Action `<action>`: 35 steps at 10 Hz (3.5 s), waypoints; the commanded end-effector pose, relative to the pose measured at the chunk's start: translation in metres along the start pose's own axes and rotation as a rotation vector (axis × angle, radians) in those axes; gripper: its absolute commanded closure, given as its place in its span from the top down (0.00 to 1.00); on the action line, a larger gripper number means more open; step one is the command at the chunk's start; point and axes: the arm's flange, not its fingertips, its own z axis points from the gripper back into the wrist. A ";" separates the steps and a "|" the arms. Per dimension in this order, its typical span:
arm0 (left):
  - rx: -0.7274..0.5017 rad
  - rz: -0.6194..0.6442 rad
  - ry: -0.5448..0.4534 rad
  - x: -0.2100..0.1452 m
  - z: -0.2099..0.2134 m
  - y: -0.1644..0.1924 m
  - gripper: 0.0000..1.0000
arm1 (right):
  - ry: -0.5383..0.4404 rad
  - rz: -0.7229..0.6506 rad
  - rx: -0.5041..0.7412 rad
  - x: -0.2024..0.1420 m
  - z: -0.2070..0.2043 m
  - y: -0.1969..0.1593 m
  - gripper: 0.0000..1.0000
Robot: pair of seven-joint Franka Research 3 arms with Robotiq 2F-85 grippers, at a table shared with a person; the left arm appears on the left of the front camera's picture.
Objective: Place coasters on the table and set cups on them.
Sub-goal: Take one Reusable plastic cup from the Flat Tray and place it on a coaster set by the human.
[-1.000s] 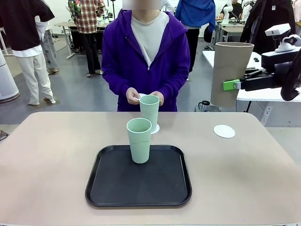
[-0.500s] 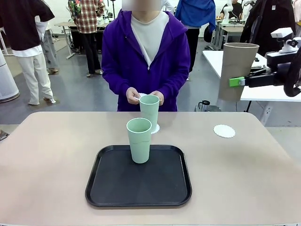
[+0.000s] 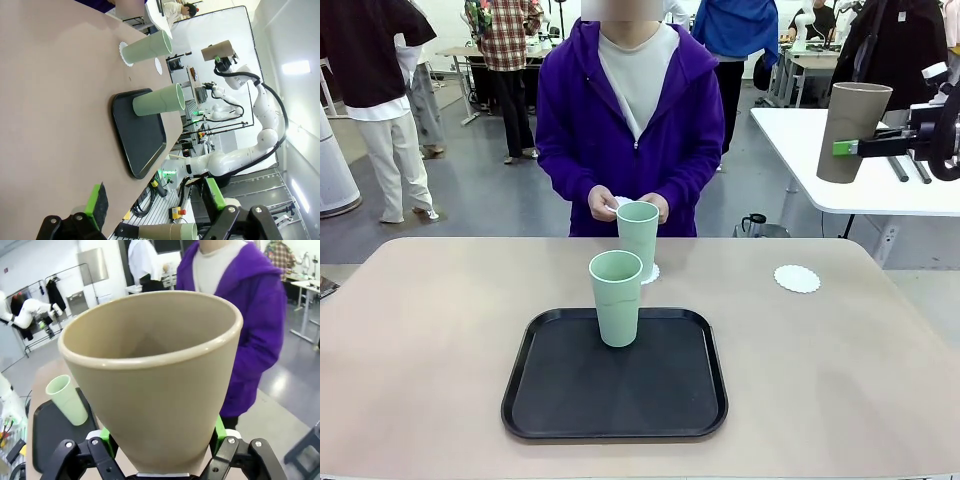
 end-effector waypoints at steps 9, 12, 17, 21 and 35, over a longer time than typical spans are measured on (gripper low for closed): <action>-0.010 -0.020 -0.002 0.000 0.002 -0.001 1.00 | 0.006 -0.029 -0.020 0.003 -0.002 -0.005 0.83; -0.010 -0.020 -0.002 0.000 0.002 -0.001 1.00 | 0.007 0.026 0.013 -0.017 -0.009 -0.017 0.83; -0.010 -0.020 -0.002 0.000 0.002 -0.001 1.00 | -0.012 0.124 0.087 -0.091 -0.044 -0.042 0.83; -0.010 -0.020 -0.002 0.000 0.002 -0.001 1.00 | 0.012 0.036 0.140 -0.136 -0.072 -0.053 0.83; -0.010 -0.020 -0.002 0.000 0.002 -0.001 1.00 | 0.037 0.027 0.146 -0.203 -0.072 -0.068 0.83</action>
